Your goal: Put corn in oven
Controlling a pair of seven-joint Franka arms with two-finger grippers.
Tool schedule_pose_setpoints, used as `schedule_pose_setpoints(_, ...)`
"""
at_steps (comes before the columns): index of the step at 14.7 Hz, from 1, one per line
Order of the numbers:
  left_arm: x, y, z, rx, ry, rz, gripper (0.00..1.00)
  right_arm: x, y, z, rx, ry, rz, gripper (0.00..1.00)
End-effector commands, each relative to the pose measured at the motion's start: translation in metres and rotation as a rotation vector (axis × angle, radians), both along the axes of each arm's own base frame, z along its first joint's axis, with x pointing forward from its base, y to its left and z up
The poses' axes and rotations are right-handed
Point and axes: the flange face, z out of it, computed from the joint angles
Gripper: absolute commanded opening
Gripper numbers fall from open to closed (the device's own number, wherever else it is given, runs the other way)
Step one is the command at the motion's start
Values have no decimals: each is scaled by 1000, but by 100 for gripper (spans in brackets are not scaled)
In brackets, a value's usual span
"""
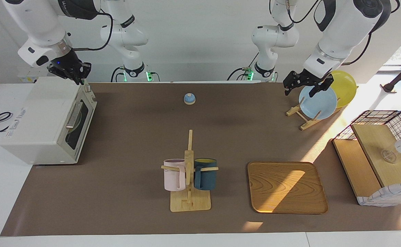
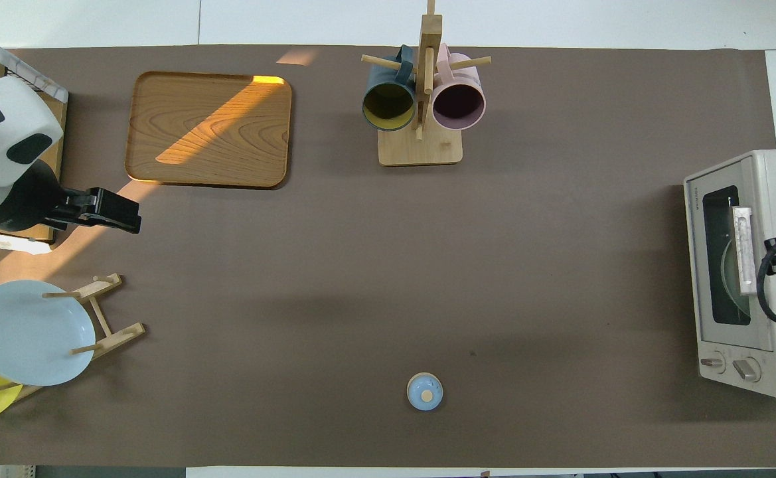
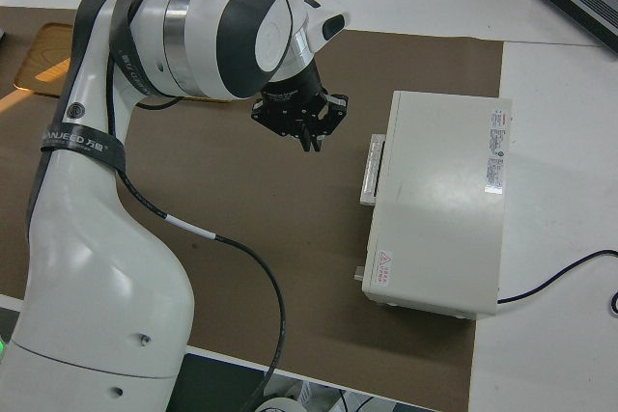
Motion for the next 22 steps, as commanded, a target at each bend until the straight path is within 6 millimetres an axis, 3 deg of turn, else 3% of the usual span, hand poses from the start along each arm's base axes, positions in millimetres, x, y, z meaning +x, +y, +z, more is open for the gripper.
schedule_pose_setpoints(1,-4,3,4,10,-18,-4,100,5,-2,0,38,4,8,61)
schedule_pose_setpoints(4,-3,3,3,10,-16,-5,100,8,2,1,36,1,15,69)
schedule_pose_setpoints(5,-4,3,4,10,-18,-4,100,7,1,1,38,2,14,76)
schedule_pose_setpoints(6,-4,3,4,9,-19,-5,100,8,0,1,38,2,11,96)
schedule_pose_setpoints(7,-4,3,3,10,-15,-6,100,9,-1,1,36,-4,10,100)
schedule_pose_setpoints(13,-3,3,3,10,-16,-4,100,12,7,4,63,-30,-7,100)
schedule_pose_setpoints(16,-3,3,3,10,-16,-4,100,13,14,15,64,-52,5,100)
schedule_pose_setpoints(22,-4,3,4,10,-16,-4,100,15,11,15,65,-58,0,100)
